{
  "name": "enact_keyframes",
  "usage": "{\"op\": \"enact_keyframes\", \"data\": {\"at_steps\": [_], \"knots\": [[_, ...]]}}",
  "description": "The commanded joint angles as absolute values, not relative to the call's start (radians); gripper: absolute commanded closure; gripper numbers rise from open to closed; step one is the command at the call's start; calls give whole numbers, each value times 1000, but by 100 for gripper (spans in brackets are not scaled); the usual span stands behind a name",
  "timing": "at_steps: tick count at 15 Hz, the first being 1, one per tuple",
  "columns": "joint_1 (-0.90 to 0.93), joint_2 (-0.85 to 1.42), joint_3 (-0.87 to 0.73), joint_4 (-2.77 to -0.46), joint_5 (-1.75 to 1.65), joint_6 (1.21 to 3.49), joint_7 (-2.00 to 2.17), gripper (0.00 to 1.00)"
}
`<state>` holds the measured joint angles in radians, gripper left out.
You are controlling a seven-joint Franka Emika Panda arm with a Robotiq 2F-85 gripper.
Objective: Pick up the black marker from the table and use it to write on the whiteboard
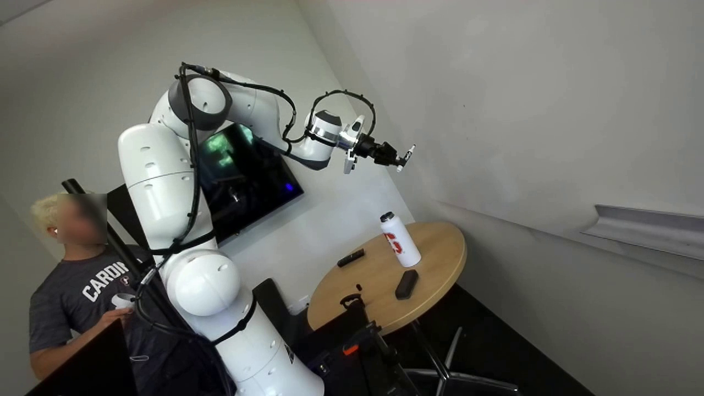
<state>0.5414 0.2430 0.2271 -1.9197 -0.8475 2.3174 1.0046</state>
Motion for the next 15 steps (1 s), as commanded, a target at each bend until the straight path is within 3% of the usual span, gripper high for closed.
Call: {"op": "enact_keyframes", "data": {"at_steps": [1, 2, 15], "knots": [[520, 246, 253, -1919, -851, 2311, 1005, 80], [520, 246, 254, -1920, -851, 2311, 1005, 95], [451, 243, 242, -1907, -821, 2318, 980, 95]]}}
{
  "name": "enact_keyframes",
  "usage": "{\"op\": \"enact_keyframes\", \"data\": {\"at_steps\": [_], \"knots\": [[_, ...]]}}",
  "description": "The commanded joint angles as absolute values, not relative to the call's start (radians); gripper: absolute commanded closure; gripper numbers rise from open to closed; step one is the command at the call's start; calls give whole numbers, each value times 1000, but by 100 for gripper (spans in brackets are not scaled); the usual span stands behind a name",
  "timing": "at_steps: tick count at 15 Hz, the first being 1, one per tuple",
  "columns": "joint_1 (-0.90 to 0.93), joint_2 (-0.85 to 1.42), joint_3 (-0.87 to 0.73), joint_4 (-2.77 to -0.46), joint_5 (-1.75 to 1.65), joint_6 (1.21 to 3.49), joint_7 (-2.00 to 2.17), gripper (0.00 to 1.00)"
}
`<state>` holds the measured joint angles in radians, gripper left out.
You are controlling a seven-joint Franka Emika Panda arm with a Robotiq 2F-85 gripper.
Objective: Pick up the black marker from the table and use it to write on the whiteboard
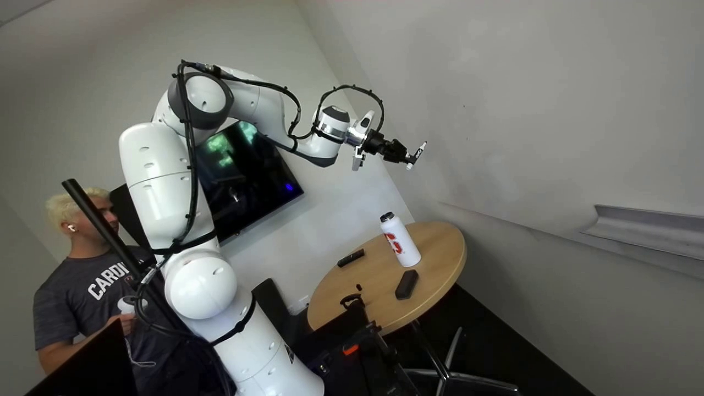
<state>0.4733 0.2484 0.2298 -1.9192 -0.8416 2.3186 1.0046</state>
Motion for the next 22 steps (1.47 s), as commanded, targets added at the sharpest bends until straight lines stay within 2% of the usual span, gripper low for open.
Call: {"op": "enact_keyframes", "data": {"at_steps": [1, 22], "knots": [[447, 245, 241, -1903, -819, 2320, 978, 95], [427, 305, 224, -1788, -692, 2296, 820, 95]]}}
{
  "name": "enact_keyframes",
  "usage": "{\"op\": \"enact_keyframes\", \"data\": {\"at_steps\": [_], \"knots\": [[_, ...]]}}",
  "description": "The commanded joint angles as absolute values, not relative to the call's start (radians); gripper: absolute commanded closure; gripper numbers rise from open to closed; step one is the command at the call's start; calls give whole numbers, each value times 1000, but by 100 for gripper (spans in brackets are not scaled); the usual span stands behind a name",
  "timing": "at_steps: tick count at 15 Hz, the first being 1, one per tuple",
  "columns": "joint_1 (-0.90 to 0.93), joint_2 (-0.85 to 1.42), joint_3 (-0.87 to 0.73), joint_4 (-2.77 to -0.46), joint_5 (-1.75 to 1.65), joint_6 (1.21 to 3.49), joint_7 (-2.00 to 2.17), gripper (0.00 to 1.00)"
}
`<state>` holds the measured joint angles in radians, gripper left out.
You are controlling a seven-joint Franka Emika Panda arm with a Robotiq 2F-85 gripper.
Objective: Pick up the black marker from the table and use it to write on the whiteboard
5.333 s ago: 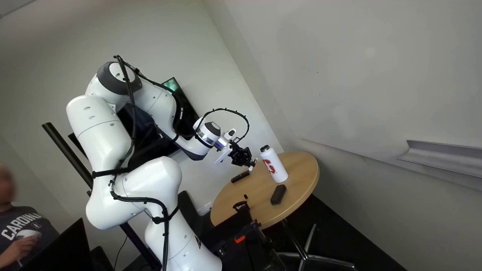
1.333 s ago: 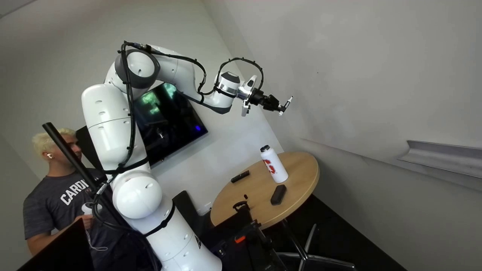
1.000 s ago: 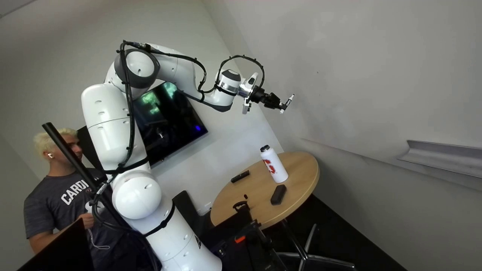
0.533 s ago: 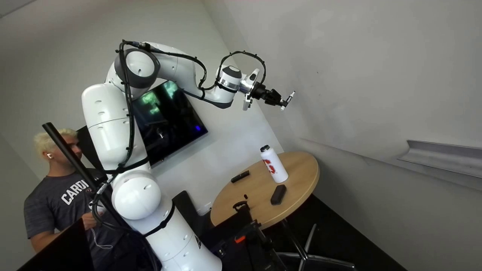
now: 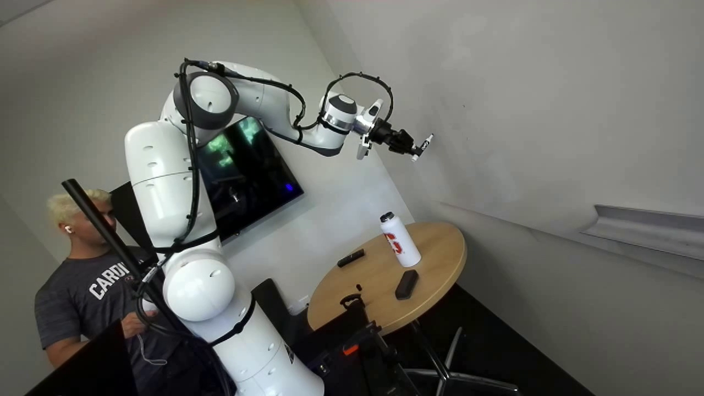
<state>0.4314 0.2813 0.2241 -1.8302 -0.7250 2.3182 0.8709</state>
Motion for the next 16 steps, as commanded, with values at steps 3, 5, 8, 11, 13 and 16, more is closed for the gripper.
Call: {"op": "enact_keyframes", "data": {"at_steps": [3, 5, 8, 11, 13, 16], "knots": [[430, 322, 219, -1773, -677, 2296, 798, 95], [433, 332, 215, -1765, -671, 2296, 792, 95], [437, 337, 208, -1757, -671, 2297, 791, 95], [439, 332, 202, -1757, -679, 2294, 800, 95], [439, 323, 199, -1758, -682, 2294, 807, 95], [436, 306, 194, -1770, -685, 2292, 816, 95]]}}
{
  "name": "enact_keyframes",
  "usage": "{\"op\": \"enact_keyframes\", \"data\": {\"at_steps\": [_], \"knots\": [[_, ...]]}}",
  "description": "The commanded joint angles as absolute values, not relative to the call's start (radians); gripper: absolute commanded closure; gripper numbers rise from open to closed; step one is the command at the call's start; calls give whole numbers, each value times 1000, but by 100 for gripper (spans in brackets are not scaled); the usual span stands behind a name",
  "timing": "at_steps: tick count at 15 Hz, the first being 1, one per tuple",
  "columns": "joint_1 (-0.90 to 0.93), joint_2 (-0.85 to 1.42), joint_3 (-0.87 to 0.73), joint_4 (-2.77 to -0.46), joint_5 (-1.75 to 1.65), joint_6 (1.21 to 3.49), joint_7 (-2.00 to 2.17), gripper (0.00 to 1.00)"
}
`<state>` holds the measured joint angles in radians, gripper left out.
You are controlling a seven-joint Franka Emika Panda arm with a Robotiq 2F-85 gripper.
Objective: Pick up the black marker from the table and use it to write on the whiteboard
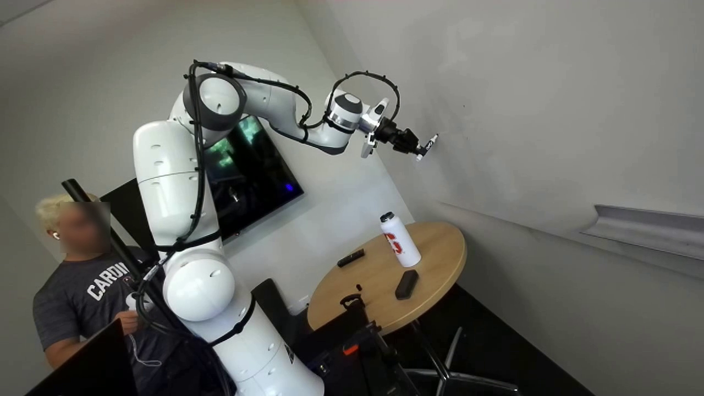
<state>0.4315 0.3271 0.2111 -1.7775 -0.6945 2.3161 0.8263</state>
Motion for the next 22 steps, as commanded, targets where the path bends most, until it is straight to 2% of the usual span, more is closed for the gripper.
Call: {"op": "enact_keyframes", "data": {"at_steps": [1, 12, 22], "knots": [[435, 301, 193, -1773, -686, 2290, 818, 95], [407, 246, 179, -1820, -669, 2254, 833, 95], [377, 293, 166, -1831, -613, 2255, 800, 95]]}}
